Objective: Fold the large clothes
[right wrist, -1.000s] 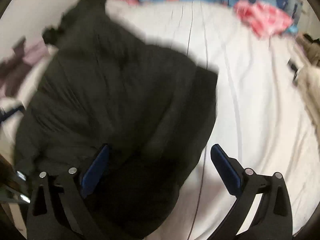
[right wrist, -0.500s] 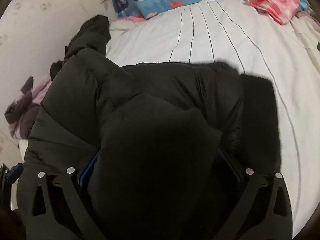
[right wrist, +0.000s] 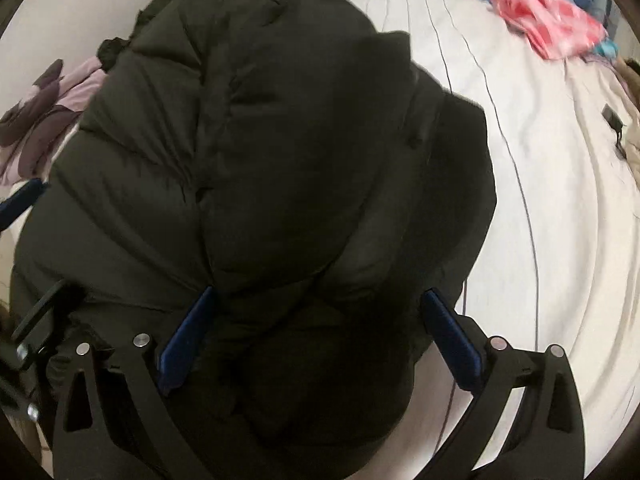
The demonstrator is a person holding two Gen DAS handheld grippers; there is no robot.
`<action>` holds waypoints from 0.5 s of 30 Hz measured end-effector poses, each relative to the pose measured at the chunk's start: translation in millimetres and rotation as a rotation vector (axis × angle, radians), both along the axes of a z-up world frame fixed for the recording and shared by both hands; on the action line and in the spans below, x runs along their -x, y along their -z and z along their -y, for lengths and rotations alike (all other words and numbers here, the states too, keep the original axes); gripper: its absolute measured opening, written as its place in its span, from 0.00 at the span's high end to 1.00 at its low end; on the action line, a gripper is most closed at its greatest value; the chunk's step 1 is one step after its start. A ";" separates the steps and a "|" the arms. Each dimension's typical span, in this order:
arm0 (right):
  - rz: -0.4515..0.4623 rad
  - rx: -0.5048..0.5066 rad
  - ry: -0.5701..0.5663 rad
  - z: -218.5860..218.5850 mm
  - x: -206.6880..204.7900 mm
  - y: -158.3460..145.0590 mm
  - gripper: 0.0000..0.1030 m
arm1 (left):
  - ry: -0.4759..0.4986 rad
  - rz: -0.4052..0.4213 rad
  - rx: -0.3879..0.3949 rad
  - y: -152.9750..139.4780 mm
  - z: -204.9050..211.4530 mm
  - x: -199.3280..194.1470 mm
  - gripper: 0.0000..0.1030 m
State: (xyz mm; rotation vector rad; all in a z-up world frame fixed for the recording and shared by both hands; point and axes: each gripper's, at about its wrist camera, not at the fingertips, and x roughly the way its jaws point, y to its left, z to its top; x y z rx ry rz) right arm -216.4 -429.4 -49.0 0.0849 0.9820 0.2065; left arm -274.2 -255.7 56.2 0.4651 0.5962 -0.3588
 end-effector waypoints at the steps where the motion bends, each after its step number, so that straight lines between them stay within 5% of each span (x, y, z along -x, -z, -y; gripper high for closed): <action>1: -0.001 0.002 0.009 2.2 -1.1 -5.6 0.06 | 0.000 0.008 -0.007 -1.3 -0.3 5.0 0.07; 7: 0.079 0.018 0.017 3.3 34.9 -36.9 0.06 | -0.017 0.040 -0.017 -11.7 -7.9 23.0 0.07; 11: 0.025 0.026 -0.003 10.3 46.2 -22.1 0.06 | -0.014 0.055 -0.027 -16.0 -5.5 30.1 0.07; 15: 0.149 -0.058 0.026 14.1 62.1 -62.8 0.06 | -0.017 0.112 -0.042 -27.8 -6.7 33.8 0.07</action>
